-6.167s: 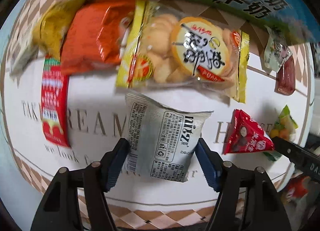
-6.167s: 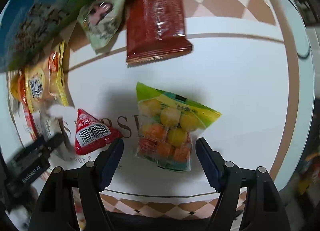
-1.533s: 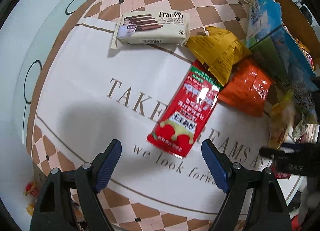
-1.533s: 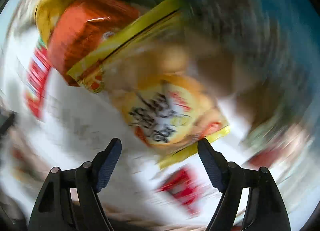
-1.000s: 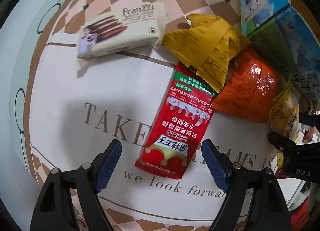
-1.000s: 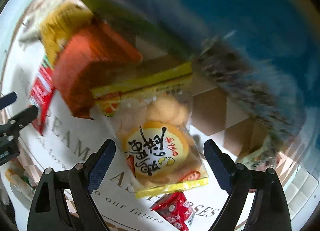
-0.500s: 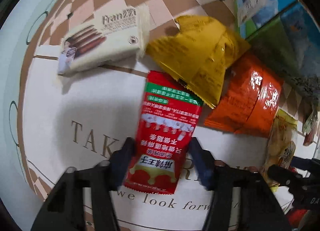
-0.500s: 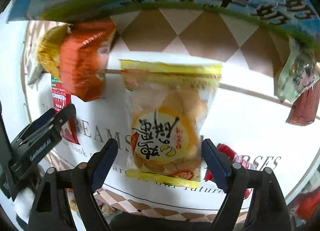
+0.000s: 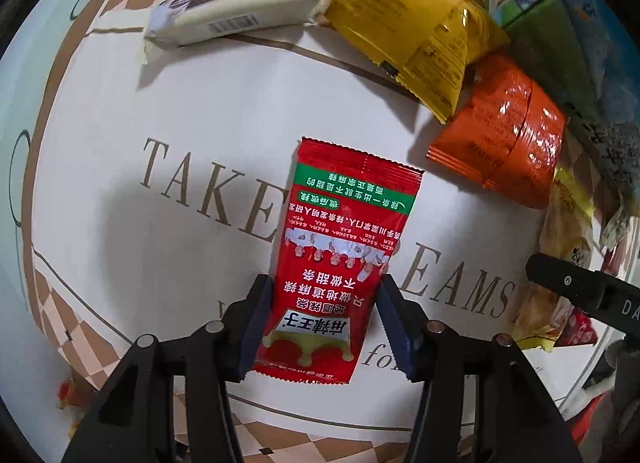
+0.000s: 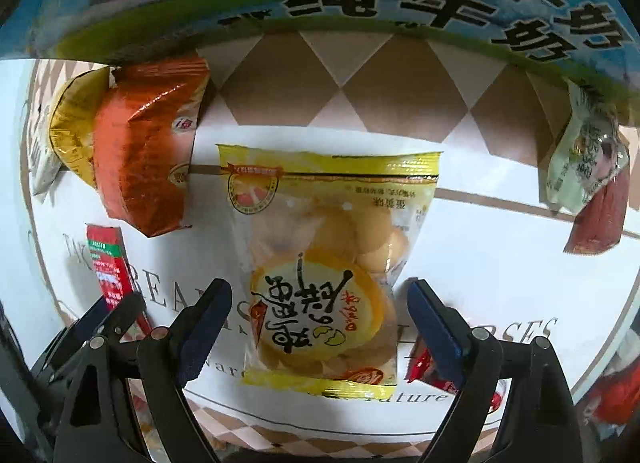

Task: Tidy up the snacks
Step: 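Grasp the red stick packet with the left tool while the right tool grasps the cracker bag, then carry both packets into the box and open both tools to release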

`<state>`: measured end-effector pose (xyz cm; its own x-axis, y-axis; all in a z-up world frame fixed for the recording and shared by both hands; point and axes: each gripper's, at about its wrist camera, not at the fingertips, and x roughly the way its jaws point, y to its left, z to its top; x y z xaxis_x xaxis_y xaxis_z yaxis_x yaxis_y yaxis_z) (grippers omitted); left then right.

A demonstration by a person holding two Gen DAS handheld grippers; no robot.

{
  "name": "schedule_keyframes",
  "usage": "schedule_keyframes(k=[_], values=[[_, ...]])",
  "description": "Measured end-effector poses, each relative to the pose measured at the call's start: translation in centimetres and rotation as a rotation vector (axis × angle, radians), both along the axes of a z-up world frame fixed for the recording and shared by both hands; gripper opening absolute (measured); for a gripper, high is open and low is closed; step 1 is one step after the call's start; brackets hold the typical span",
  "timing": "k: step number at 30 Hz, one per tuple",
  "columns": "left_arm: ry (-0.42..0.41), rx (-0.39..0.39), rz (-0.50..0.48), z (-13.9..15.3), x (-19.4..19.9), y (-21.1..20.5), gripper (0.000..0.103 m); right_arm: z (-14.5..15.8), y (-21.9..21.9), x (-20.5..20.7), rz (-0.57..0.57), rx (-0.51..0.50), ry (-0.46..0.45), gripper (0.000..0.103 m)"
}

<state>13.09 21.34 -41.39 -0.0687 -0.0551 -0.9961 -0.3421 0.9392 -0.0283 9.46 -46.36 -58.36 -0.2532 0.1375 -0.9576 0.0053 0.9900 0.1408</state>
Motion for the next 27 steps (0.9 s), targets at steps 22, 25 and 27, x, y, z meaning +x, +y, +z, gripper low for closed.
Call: schedule_keyframes(k=[22, 25, 27], values=[[-0.133, -0.064, 0.006, 9.2, -2.1, -5.2, 0.043, 6.9, -4.0, -3.5, -0.057, 0.096, -0.113, 0.049], [-0.195, -0.102, 0.008, 13.0, -1.4, -6.1, 0.043, 9.2, -5.4, -3.6, -0.068, 0.141, -0.135, 0.048], [-0.24, -0.119, 0.008, 15.3, -0.7, -6.4, 0.043, 11.7, -6.0, -3.4, -0.076, 0.17, -0.158, 0.048]])
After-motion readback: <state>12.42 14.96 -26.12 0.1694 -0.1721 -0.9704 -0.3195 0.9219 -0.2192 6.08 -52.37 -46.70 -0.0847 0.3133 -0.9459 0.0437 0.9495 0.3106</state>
